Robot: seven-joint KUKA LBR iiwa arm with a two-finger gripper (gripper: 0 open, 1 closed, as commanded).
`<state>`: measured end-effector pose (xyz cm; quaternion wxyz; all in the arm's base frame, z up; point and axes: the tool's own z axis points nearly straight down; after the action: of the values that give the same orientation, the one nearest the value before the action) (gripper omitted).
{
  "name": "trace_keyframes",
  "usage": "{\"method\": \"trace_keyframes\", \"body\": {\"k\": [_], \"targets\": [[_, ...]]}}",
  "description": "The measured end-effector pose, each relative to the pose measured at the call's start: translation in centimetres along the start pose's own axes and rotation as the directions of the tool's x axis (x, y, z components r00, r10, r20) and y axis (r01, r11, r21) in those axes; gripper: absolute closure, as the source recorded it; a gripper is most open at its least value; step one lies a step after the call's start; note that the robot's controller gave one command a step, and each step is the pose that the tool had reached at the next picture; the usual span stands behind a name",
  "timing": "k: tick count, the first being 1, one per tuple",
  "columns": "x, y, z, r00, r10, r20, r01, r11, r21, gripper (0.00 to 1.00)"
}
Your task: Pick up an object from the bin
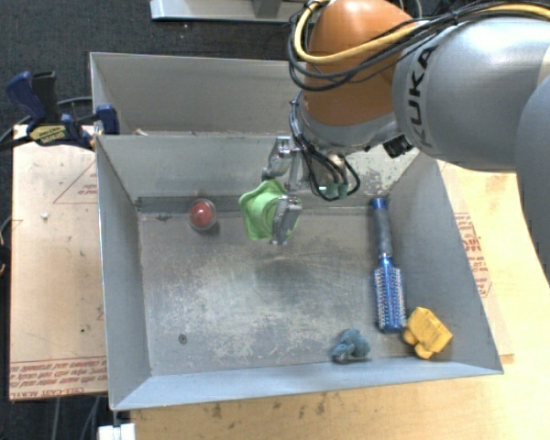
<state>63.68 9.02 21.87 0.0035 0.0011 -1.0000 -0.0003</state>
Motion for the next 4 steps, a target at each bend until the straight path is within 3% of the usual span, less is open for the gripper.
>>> {"method": "trace_keyframes", "body": {"k": [1, 2, 3, 4], "targets": [[-1.4, -3.0, 6.9, 0.992, 0.124, 0.001, -0.124, 0.992, 0.001, 0.00], [-2.1, -4.3, 10.7, 0.999, -0.043, 0.023, 0.043, 0.999, -0.001, 0.00], [1.3, 1.2, 10.1, 1.000, 0.025, 0.007, -0.025, 1.000, -0.004, 0.00], [1.5, -4.6, 14.0, 0.996, -0.086, 0.010, 0.086, 0.996, 0.000, 0.00]]}}
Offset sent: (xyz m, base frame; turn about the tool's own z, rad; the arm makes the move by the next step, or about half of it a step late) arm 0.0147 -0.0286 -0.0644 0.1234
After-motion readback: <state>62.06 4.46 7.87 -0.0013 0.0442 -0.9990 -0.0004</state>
